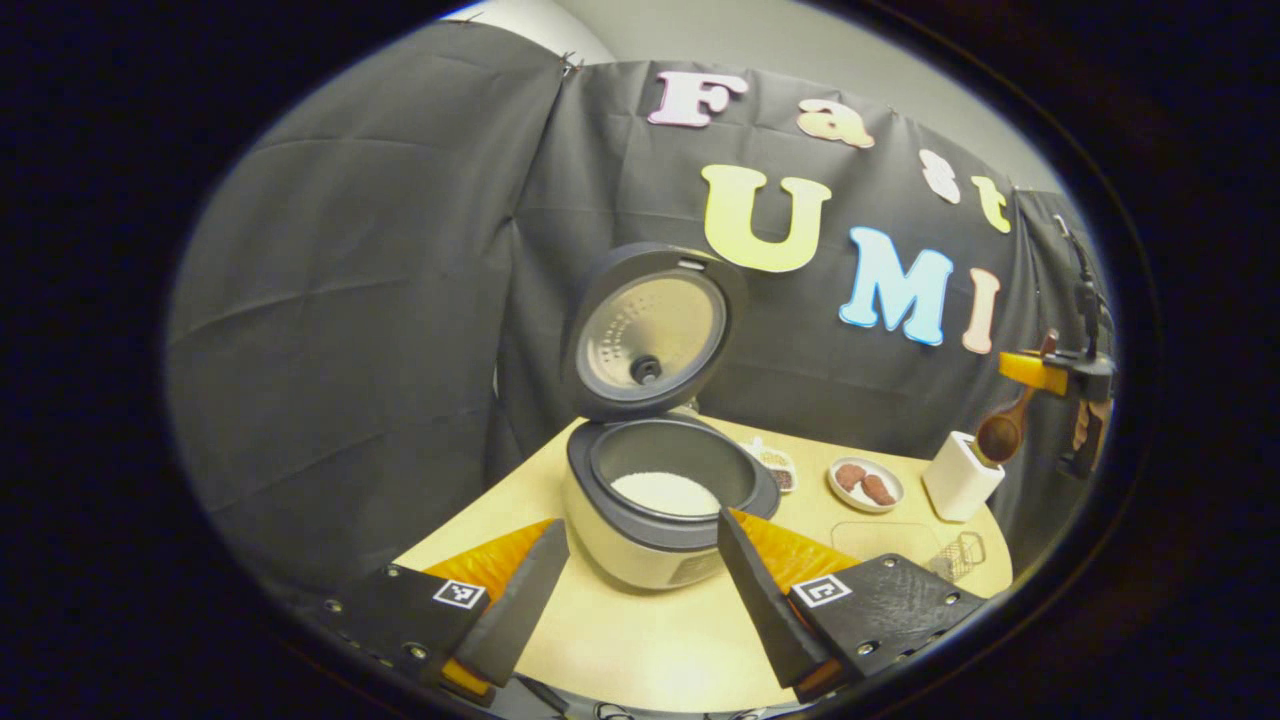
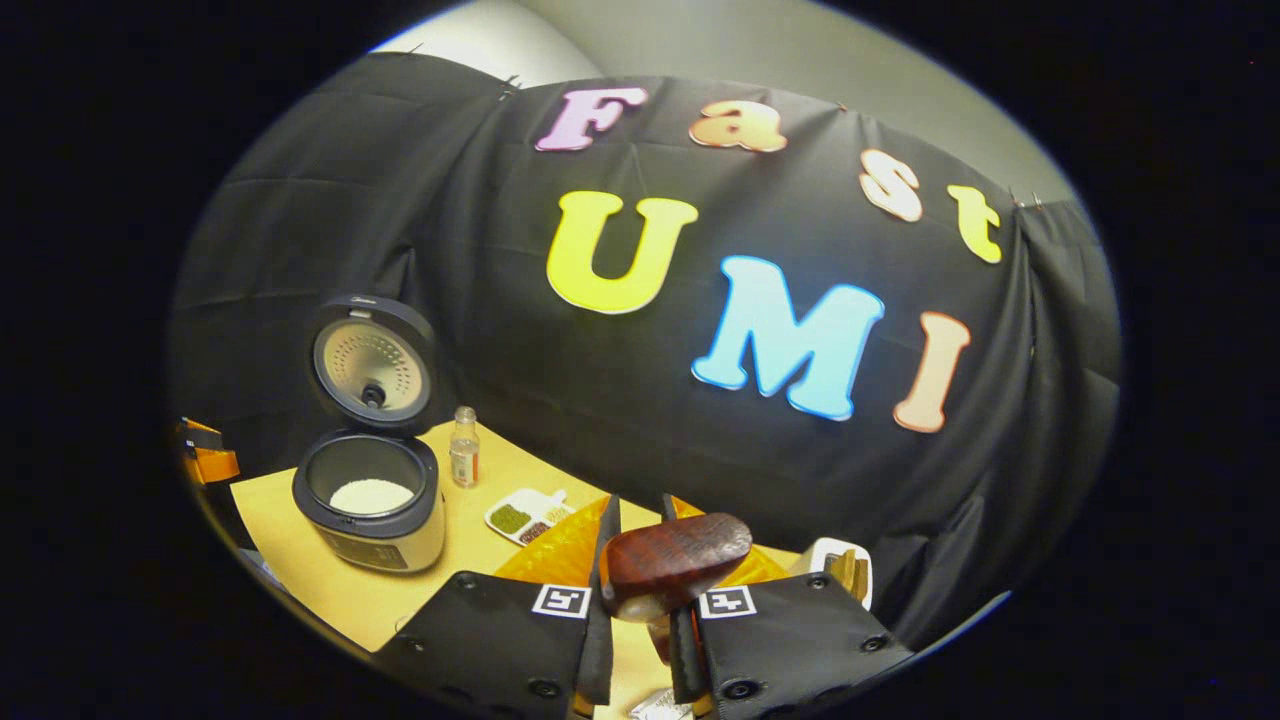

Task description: Close the left gripper, press the button to open the rice cooker; take a wooden spoon from the chopstick holder with the right hand, scoop a spoonful of rice and pour it into the rice cooker, then put the wooden spoon back into the chopstick holder.

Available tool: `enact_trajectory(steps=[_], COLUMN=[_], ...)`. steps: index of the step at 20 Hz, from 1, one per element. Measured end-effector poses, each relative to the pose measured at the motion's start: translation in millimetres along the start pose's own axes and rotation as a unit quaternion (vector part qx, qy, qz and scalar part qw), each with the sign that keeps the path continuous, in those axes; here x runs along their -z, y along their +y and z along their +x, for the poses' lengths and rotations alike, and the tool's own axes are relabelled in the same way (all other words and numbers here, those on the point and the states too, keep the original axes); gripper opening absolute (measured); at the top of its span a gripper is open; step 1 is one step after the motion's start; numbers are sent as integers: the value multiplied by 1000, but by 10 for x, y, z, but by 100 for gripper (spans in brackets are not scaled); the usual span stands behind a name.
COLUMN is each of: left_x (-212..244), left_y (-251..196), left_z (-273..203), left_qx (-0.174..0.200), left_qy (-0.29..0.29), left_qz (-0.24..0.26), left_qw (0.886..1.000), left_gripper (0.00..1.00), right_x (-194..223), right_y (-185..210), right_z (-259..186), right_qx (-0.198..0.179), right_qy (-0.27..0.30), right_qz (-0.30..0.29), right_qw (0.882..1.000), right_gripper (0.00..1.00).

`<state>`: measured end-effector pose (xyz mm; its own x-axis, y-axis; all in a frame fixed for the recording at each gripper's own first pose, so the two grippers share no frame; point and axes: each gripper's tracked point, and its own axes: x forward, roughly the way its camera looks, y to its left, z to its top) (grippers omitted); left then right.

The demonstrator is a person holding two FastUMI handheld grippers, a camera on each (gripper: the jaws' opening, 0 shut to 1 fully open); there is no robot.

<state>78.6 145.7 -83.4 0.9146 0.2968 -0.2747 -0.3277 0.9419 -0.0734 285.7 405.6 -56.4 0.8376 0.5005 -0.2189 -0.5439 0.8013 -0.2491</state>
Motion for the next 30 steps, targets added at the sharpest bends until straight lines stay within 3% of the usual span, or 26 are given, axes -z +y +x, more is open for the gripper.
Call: enact_trajectory(steps=[6, 10, 12, 13, 16, 20, 21, 30], left_x=[2, 71, 114, 134, 169, 143, 152, 181], left_y=[-472, -691, -757, -787, -878, -1040, -1095, -1428], left_z=[-20, -115, -167, -199, -286, -433, -463, -829], left_qx=[-2, -17, -29, -34, -49, -62, -63, -79], left_qy=[10, 17, 21, 26, 31, 24, 24, 17], left_qz=[9, 7, 0, -3, -1, 7, 7, 30], left_qw=[1000, 1000, 999, 999, 998, 998, 998, 996], left_gripper=[94, 95, 94, 94, 95, 95, 95, 95], right_x=[359, 577, 659, 681, 732, 825, 841, 945], right_y=[-141, -76, -63, -44, 27, 64, 102, 269], right_z=[-101, -144, -143, -146, -162, -163, -160, -204], right_qx=[25, 30, 35, 35, 37, 37, 34, 56], right_qy=[47, 80, 91, 96, 113, 125, 128, 169], right_qz=[86, 178, 214, 237, 296, 341, 355, 469], right_qw=[995, 980, 972, 966, 948, 931, 925, 865], right_gripper=[25, 22, 25, 22, 25, 22, 25, 23])
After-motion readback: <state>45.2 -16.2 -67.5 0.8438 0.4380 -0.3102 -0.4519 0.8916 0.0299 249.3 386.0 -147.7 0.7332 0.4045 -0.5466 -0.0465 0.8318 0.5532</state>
